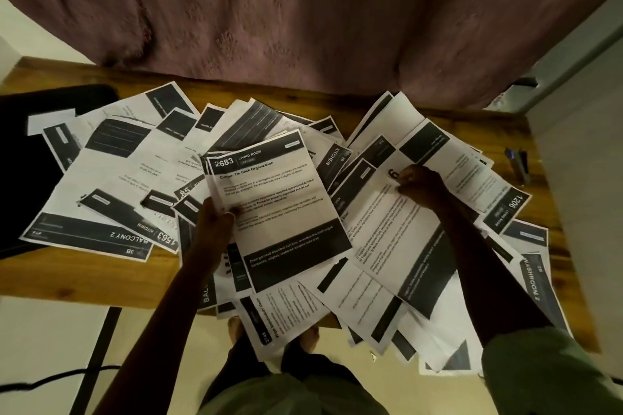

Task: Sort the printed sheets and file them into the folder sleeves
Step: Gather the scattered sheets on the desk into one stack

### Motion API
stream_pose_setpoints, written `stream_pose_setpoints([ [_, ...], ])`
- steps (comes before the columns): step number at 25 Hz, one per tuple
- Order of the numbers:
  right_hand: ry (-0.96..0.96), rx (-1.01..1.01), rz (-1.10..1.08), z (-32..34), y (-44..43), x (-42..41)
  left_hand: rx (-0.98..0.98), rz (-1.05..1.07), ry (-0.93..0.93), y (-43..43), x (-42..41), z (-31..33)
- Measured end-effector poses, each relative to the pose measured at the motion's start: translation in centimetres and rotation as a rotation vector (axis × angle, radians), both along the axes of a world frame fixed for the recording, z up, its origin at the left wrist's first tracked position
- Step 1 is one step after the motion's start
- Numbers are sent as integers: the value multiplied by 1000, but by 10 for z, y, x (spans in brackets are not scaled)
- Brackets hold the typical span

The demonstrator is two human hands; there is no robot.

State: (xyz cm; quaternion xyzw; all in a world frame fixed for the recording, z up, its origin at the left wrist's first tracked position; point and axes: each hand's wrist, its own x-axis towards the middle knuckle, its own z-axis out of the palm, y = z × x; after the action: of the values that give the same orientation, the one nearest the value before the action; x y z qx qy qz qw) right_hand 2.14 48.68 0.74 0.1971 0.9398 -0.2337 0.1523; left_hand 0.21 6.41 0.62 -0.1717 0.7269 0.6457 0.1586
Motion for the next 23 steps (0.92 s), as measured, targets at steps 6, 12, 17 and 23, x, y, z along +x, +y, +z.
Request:
stream_pose_setpoints([
  [6,488,177,-90,51,26,22,-1,-90,52,9,7,-4],
  [12,670,18,-378,99,9,31,-26,-172,41,31,8,-5],
  [17,520,-143,-379,67,-77,41,46,-214,-12,39,4,-8],
  [23,397,-125,-250,17,-139,36,104,-291,11,39,4,-15],
])
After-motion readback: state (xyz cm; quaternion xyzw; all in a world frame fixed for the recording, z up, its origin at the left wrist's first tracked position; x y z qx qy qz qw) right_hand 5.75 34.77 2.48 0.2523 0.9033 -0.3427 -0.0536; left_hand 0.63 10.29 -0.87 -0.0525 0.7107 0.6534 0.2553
